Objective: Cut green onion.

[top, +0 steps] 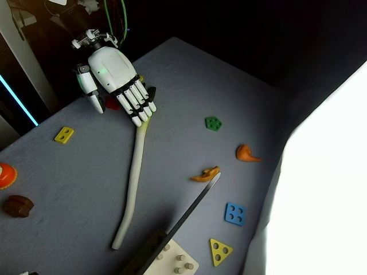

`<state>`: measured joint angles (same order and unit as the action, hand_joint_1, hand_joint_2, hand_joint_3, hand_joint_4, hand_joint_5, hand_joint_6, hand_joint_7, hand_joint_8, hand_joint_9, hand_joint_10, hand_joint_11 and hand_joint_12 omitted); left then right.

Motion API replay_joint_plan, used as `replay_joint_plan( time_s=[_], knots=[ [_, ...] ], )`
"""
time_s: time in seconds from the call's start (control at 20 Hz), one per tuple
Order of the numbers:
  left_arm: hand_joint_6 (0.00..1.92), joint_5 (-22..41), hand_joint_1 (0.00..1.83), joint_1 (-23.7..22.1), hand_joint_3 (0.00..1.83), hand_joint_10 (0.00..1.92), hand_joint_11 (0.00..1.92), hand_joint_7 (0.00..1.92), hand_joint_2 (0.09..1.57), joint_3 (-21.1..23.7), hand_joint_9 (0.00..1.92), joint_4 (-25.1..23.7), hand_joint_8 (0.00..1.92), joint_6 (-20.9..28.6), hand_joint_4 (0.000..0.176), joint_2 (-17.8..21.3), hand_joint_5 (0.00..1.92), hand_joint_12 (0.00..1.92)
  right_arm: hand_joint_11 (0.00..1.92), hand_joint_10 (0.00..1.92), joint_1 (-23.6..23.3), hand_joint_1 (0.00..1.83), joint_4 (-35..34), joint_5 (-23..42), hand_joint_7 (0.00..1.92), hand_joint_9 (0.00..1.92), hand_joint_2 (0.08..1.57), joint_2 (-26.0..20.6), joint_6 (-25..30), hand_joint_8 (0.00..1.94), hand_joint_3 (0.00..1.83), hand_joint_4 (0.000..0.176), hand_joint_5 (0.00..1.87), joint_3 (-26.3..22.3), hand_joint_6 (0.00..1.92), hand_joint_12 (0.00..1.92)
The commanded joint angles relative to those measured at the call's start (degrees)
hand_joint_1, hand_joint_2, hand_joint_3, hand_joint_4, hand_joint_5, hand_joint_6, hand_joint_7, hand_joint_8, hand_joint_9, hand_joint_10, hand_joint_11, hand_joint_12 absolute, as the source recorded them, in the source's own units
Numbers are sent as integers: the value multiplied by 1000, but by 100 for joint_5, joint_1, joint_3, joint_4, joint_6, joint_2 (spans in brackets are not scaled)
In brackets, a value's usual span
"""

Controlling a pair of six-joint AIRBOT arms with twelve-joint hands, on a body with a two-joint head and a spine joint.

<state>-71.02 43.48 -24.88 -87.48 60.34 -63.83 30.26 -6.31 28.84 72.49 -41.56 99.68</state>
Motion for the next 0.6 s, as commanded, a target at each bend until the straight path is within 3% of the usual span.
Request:
replay_joint_plan(
  time_s=[0.0,0.05,0.1,0.15,0.2,0.3,0.55],
  knots=[
    [0,-286,97,0,0,0,0,0,1465,-23,0,-425,0,16,0,-37,0,0,1276,1921,-61,1155,-89,656,1227,1309,770,-50,28,1941,743,0,955,50,1270,1921],
    [0,-285,97,11,0,0,0,0,1465,-31,0,-424,0,16,0,-41,0,0,1276,1921,-62,1155,-89,666,1227,1309,770,-50,27,1941,744,0,955,50,1270,1921],
    [0,-284,96,15,0,0,0,0,1461,-34,0,-415,0,16,0,-41,0,0,1554,1921,-63,1446,-89,669,1450,1541,910,-50,27,1941,537,0,1294,50,1791,1921],
    [0,-282,95,20,0,0,0,0,1460,-38,0,-384,0,16,0,-41,0,0,1638,1921,-67,1517,-89,687,1517,1611,985,-52,26,1941,395,48,1392,50,1895,1921],
    [0,-272,18,23,0,0,0,0,1462,-42,0,-366,0,16,0,-41,0,0,1663,1921,-72,1552,-89,701,1526,1621,1006,-57,23,1941,414,132,1366,50,1916,1921],
    [0,-257,5,27,0,0,0,0,1471,-46,0,-358,0,16,0,-46,0,0,1663,1921,-91,1556,-89,701,1529,1618,1006,-65,22,1941,435,171,1367,50,1921,1921],
    [0,-257,57,27,0,0,0,0,1463,-59,0,-358,0,16,0,-80,0,0,1674,1921,-113,1573,-89,716,1537,1625,969,-74,21,1941,490,176,1361,50,1921,1921]
  ],
)
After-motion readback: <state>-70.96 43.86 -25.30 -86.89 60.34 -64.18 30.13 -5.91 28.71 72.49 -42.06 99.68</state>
